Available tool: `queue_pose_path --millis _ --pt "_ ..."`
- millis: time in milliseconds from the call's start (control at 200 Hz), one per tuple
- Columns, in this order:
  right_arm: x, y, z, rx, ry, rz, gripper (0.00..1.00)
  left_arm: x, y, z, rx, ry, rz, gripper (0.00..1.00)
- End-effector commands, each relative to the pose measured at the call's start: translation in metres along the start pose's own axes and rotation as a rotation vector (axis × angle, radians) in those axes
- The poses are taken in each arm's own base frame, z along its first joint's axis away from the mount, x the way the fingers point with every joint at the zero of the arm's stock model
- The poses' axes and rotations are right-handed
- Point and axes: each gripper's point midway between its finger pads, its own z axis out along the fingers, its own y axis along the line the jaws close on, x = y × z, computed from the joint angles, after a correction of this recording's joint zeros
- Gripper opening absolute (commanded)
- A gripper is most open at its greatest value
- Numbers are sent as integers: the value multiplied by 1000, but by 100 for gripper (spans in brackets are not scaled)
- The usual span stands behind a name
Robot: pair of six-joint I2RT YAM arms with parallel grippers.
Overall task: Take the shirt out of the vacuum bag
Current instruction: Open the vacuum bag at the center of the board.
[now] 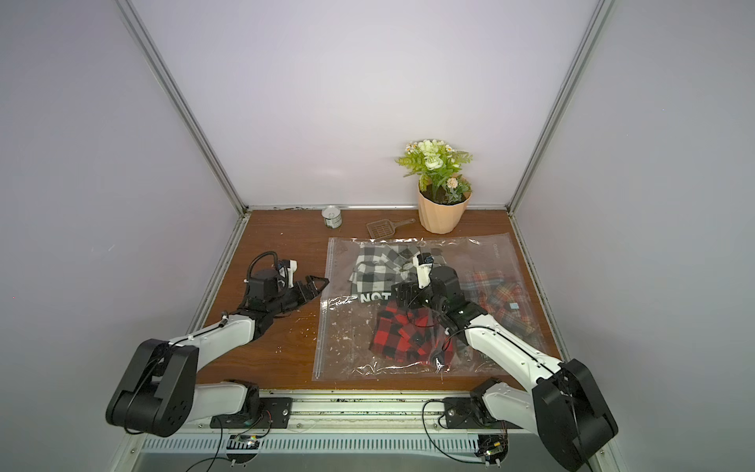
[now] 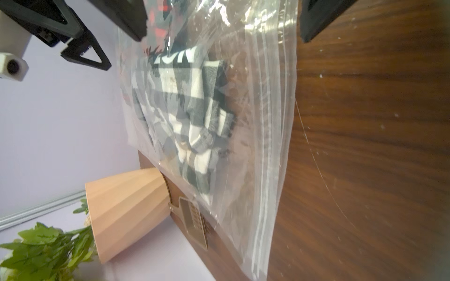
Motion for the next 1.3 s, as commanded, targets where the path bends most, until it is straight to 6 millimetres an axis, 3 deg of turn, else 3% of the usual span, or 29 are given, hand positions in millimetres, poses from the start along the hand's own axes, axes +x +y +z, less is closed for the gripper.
queue_pose_path --millis 0,420,771,871,1091,1296 --pt "-12 13 -2 -11 -21 4 99 8 -5 3 65 51 -20 97" --pt "-3 20 -4 -1 -11 -20 98 26 -4 15 66 85 -5 95" --pt "8 26 -4 -20 10 -21 98 31 -38 18 162 98 37 91" --pt "14 36 0 -54 23 -20 96 31 -47 17 191 102 43 87" --pt "25 76 -3 -119 -4 2 89 32 -82 24 295 143 77 73" --pt "35 115 -25 -95 -81 67 87 42 -101 43 347 215 91 43"
